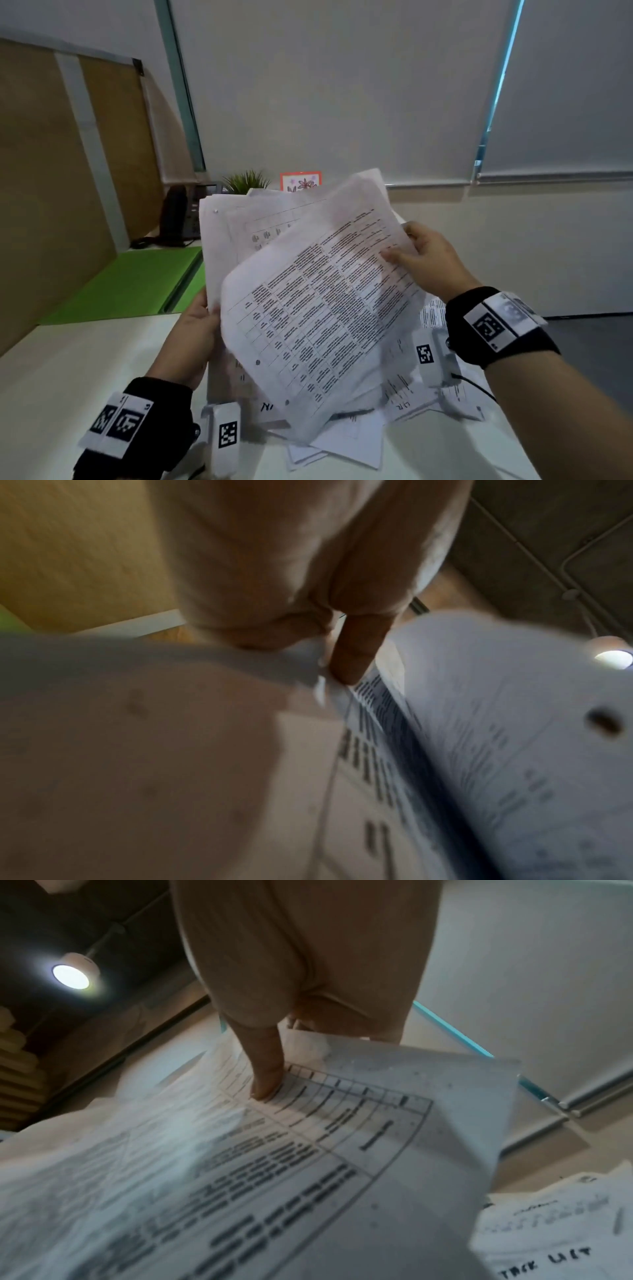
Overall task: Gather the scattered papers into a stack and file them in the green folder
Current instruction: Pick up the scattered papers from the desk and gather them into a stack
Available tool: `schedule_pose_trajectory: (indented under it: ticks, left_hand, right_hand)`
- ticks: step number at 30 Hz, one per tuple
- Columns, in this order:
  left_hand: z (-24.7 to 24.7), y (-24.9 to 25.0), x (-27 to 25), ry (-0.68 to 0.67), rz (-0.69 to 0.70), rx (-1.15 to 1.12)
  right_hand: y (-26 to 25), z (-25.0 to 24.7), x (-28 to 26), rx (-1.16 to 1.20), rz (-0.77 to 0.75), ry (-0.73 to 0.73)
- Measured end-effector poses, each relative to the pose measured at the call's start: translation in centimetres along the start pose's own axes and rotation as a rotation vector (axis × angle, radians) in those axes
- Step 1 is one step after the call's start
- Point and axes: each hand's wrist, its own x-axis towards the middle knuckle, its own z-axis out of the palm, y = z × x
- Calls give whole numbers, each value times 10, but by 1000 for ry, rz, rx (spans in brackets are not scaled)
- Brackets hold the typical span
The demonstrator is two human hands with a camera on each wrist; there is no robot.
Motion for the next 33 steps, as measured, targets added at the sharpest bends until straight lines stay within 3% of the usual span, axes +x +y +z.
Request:
schedule_pose_trajectory:
  ticks: [5, 10, 14, 20, 26, 33]
  left_hand:
    - [6, 0, -5, -16, -11, 62]
    - [7, 1, -8, -2, -10, 107]
    - [8, 1, -8, -3, -10, 211]
    - [15, -2, 0, 20, -136, 279]
    - [18, -8, 8, 14, -268, 437]
    - [14, -13, 12, -50, -315, 440]
  right_hand:
    - [7, 25, 5, -39, 43, 58]
    - [18, 37, 5, -133, 136, 16]
    - [25, 39, 8, -290, 240, -70]
    - [32, 48, 7, -419, 315, -208]
    - [34, 57, -2, -356, 303, -319]
    - [33, 57, -4, -331, 320, -302]
